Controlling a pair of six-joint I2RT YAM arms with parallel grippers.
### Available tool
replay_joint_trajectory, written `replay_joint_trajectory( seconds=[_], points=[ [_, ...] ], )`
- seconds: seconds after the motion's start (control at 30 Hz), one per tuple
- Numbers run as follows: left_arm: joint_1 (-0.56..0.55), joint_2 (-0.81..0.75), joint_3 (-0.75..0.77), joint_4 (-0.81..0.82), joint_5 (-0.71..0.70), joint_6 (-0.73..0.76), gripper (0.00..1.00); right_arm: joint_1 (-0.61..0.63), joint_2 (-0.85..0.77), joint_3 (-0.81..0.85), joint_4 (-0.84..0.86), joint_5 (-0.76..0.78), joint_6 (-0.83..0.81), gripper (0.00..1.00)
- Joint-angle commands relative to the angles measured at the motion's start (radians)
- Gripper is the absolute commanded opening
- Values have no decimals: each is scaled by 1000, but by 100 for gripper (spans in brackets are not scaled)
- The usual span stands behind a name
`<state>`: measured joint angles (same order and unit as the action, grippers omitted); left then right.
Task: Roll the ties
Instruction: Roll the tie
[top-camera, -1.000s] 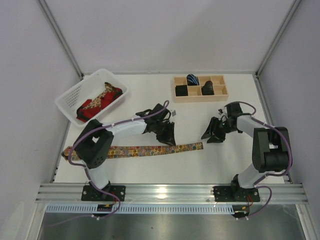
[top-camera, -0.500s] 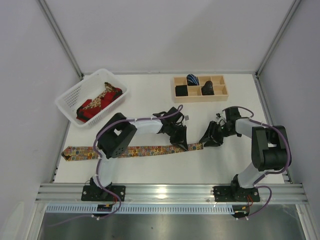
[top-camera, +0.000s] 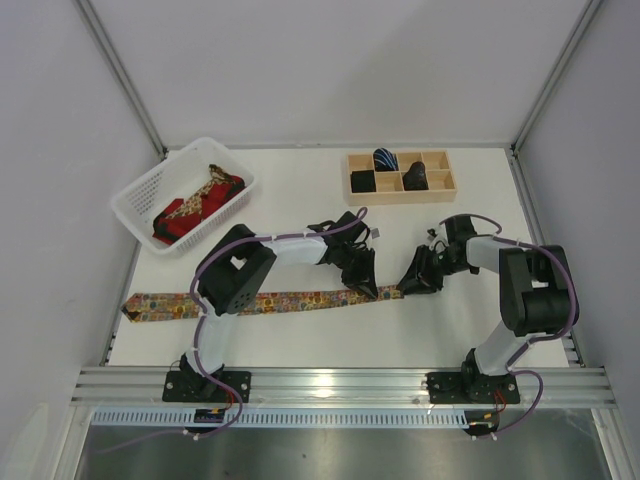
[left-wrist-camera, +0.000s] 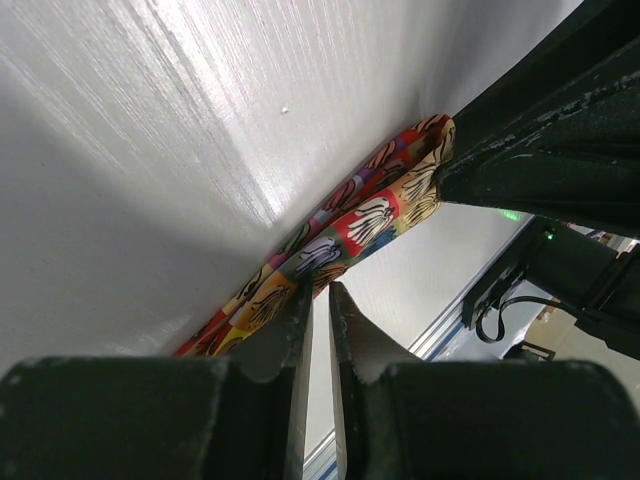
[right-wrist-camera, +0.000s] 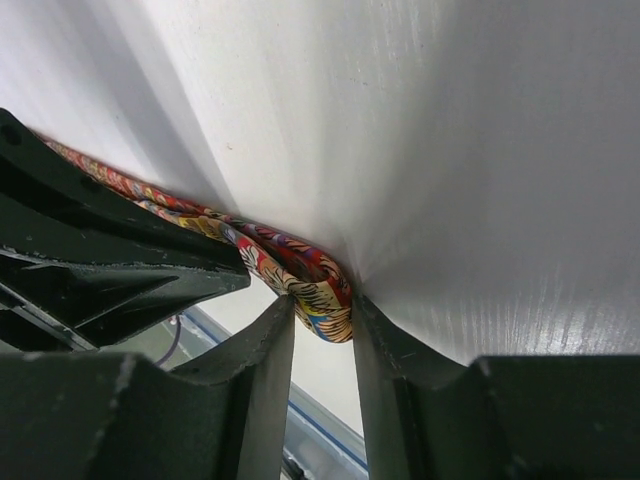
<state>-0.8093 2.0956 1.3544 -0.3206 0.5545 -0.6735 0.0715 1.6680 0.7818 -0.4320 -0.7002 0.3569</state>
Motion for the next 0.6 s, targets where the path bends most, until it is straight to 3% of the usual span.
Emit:
replay_joint_trajectory(
  seconds=[0.0, 0.2, 0.57],
  points=[
    [1, 4, 8, 17, 21, 0, 16, 14, -8, 31, -32, 40, -26, 36],
    [1, 0, -4, 18, 19, 5, 16, 1, -45, 16, -83, 142, -41, 50],
    [12, 1, -37, 26, 13, 11, 12, 5, 38, -3, 13, 44, -47, 40]
  ],
)
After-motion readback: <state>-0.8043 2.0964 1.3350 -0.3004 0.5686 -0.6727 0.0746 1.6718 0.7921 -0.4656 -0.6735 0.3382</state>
